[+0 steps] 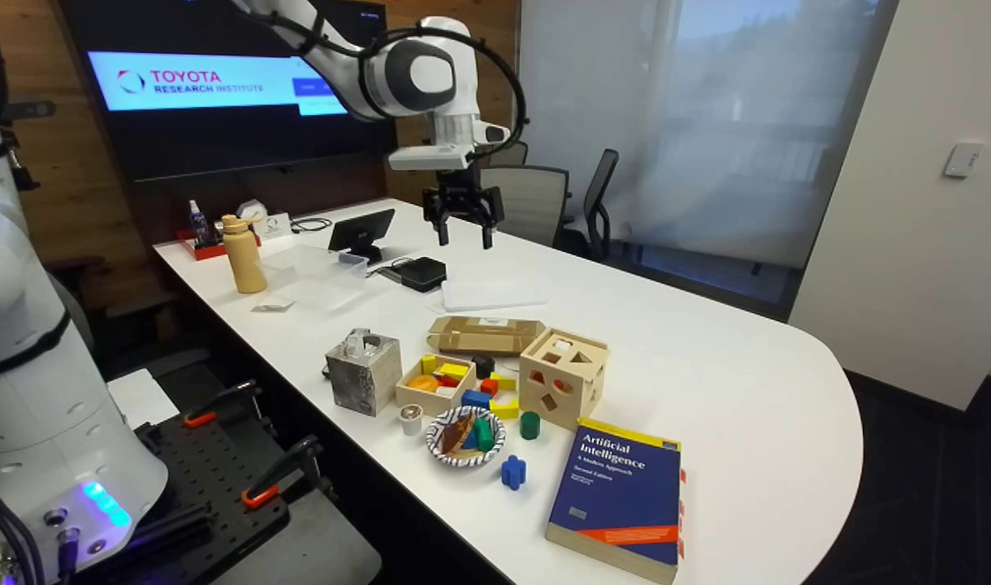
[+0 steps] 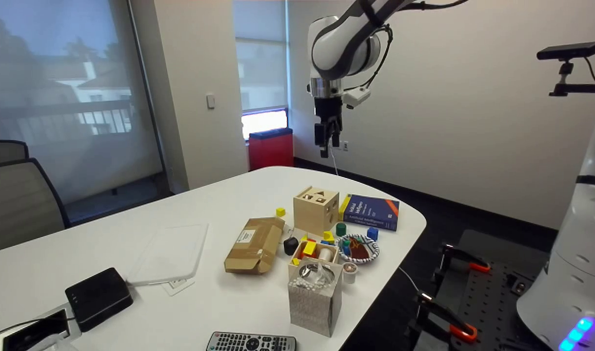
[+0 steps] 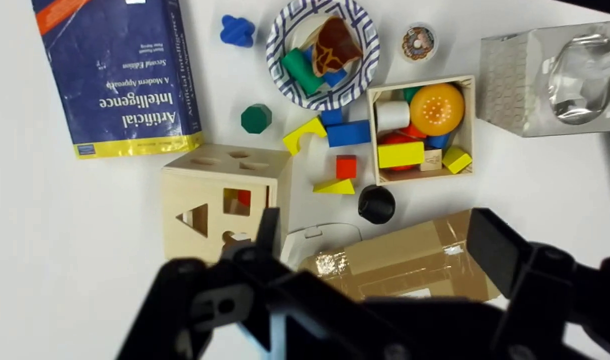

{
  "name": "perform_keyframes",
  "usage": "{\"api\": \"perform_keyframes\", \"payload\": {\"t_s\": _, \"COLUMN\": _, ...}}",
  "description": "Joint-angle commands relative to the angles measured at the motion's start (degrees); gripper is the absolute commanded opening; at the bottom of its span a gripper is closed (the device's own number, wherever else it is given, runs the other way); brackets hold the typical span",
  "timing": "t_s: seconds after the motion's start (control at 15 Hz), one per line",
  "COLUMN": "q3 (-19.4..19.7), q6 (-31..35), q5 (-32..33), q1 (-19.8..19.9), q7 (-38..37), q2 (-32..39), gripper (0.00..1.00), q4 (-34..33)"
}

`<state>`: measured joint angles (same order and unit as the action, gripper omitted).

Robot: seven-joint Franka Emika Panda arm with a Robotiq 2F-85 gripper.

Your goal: Slide the lid off of the shape sorting box

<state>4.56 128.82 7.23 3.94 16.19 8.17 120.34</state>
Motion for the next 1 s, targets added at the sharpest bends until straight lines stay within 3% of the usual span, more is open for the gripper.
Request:
{"api": "perform_keyframes", "payload": {"t_s": 0.0, "q3": 0.2, "q6": 2.0, "q5": -0.9, "q1": 2.4, "q7": 3.4, "q2": 8.8, "gripper": 1.0, "q4": -7.8}}
{"api": "perform_keyframes", "payload": {"t_s": 0.33, "q3": -0.7, "q6": 2.0, "q5": -2.9, "q1": 6.6, "q7": 7.6, "q2": 19.7, "gripper": 1.0, "q4": -17.0}}
{"api": "perform_keyframes", "payload": {"t_s": 0.4, "q3": -0.4, "q6": 2.8, "q5": -1.1, "q1": 5.3, "q7": 4.9, "q2": 15.6, "gripper": 1.0, "q4": -12.1}}
{"api": "perform_keyframes", "payload": {"t_s": 0.6, "q3": -0.6, "q6": 2.7, "q5": -1.6, "q1": 6.6, "q7": 5.9, "q2": 19.7, "gripper": 1.0, "q4": -15.7}}
{"api": "perform_keyframes", "payload": {"t_s": 0.93, "q3": -1.2, "q6": 2.5, "q5": -2.2, "q1": 6.8, "q7": 6.6, "q2": 20.8, "gripper": 1.0, "q4": -17.2}}
